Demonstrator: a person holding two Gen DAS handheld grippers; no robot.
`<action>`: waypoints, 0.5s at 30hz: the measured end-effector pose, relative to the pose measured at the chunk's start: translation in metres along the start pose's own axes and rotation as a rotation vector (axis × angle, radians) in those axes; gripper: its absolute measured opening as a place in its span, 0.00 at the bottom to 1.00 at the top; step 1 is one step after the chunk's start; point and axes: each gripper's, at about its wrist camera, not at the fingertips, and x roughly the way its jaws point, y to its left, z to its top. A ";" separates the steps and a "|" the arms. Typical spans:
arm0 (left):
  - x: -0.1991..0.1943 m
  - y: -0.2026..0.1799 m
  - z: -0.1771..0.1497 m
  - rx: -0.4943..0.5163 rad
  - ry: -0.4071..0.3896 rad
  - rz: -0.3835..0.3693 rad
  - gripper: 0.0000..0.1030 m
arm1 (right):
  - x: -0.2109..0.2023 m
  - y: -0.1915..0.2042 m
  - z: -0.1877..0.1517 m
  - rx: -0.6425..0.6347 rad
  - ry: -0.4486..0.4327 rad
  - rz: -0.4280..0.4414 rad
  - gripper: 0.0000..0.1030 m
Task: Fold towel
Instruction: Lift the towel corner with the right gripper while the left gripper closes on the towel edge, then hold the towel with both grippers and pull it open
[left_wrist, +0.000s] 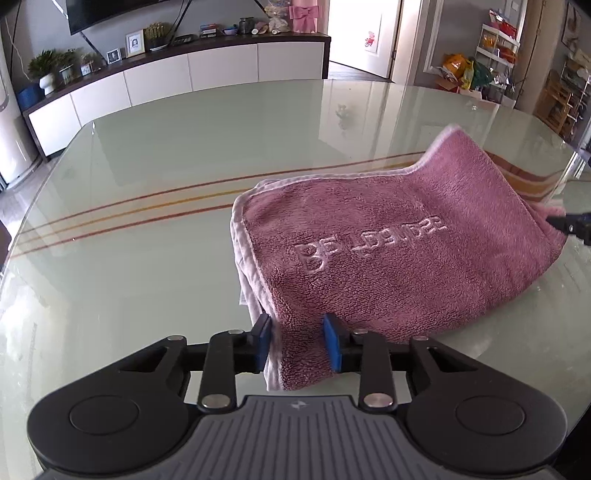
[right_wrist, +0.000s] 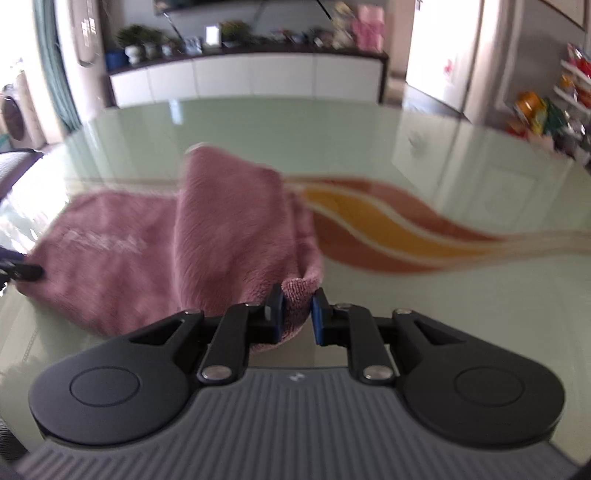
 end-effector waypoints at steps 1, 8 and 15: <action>-0.001 0.001 0.000 -0.003 0.001 -0.003 0.33 | 0.001 0.000 -0.002 0.002 0.005 -0.001 0.17; -0.005 0.006 0.015 0.000 -0.030 0.000 0.40 | -0.007 0.003 0.009 -0.023 -0.078 -0.075 0.42; 0.013 0.016 0.048 0.005 -0.058 0.042 0.51 | 0.009 0.017 0.034 -0.128 -0.134 0.017 0.42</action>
